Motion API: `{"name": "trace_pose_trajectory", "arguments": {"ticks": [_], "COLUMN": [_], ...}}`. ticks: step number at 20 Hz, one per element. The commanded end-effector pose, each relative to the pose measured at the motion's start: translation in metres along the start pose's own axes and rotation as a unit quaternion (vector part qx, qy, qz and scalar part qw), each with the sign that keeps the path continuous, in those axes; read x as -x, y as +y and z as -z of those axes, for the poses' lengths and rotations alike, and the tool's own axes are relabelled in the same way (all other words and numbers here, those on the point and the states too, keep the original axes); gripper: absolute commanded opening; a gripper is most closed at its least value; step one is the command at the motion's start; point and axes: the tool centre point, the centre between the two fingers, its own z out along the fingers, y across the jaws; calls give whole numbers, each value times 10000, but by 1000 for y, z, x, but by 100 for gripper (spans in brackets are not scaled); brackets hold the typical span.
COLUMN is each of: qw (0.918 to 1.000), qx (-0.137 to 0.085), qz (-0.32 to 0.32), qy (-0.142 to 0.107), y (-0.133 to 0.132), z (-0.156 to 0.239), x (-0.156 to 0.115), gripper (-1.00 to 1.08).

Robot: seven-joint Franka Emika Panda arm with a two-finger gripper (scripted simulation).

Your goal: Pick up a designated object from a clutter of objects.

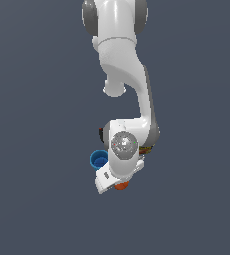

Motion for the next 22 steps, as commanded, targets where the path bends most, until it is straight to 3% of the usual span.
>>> {"name": "trace_pose_trajectory", "arguments": {"ticks": [1,13,22], "qw": [10000,10000,10000], "qx": [4,1,1], "qz": [0,0,0], "qy": [6,2,2], "y": [0,1,11], "z": [0,2,33], "x": [-1,1,18], "gripper": [-100,-100,-100]}}
